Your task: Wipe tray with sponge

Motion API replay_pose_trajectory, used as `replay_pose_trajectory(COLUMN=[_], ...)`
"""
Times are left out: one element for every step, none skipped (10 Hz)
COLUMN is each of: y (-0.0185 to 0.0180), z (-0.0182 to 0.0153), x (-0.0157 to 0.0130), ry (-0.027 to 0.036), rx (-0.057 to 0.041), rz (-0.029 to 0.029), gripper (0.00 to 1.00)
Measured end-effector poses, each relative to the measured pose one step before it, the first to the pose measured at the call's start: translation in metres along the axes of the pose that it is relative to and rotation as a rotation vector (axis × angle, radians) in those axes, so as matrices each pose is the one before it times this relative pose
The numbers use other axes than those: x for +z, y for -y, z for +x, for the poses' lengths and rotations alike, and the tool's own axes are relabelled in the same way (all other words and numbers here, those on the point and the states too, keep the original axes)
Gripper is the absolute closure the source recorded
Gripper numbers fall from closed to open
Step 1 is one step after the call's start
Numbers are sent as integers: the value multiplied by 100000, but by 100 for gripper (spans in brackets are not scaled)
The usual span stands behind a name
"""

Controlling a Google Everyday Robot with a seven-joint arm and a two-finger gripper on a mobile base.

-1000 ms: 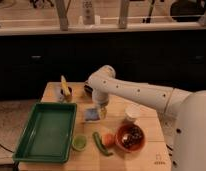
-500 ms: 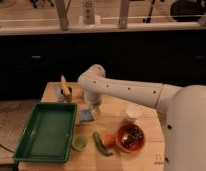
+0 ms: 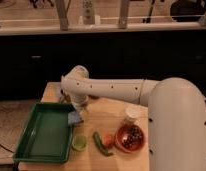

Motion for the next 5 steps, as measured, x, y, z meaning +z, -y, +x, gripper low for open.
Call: replay_pose_trajectory(y=[665,430,210,-30,-111], z=[-1557,-891,-661,-471,-166], x=[219,132,108,195,225], ry=[125,39,-205,-92,-360], rx=[-3103,-1907,-2117,-1775,-946], rz=[-364,-33,162,-206,-226], gripper=[98,98,98,98,98])
